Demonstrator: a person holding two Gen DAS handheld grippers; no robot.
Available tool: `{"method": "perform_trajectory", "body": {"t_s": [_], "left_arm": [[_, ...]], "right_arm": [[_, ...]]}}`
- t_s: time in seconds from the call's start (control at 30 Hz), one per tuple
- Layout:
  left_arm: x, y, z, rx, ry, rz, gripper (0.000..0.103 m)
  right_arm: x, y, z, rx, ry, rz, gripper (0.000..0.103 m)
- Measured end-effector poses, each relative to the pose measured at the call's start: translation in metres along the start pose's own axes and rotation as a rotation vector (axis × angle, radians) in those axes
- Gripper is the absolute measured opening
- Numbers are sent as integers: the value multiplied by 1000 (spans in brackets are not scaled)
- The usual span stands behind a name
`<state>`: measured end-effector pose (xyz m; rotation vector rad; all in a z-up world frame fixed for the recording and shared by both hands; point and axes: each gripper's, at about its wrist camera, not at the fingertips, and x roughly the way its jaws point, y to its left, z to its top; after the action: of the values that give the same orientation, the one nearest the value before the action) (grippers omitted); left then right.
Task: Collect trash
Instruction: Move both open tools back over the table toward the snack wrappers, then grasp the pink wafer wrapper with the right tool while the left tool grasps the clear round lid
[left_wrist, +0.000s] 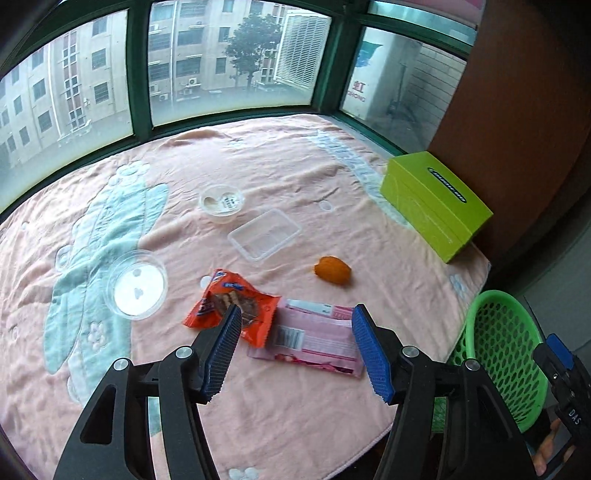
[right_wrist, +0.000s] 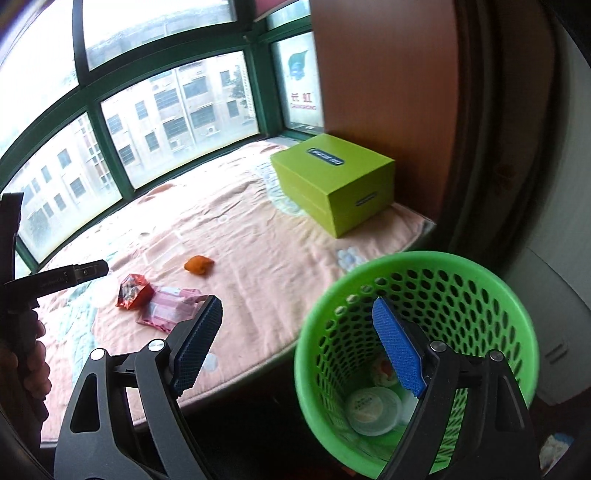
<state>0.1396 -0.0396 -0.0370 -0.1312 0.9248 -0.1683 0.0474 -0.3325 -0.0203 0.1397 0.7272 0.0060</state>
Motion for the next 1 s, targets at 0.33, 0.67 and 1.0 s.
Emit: {"method": "perform_trajectory", "body": {"t_s": [0.33,0.67,1.0], "left_arm": [[5,45,4,-106,17,64,64],[-4,85,5,-170,7,112,64],[0,125,9,-196,18,159,75]], "right_arm": [[34,45,7,-141,60,123,83],[89,116,-2,-383,163,309,85],[153,161,-10,-575,301,374,92]]}}
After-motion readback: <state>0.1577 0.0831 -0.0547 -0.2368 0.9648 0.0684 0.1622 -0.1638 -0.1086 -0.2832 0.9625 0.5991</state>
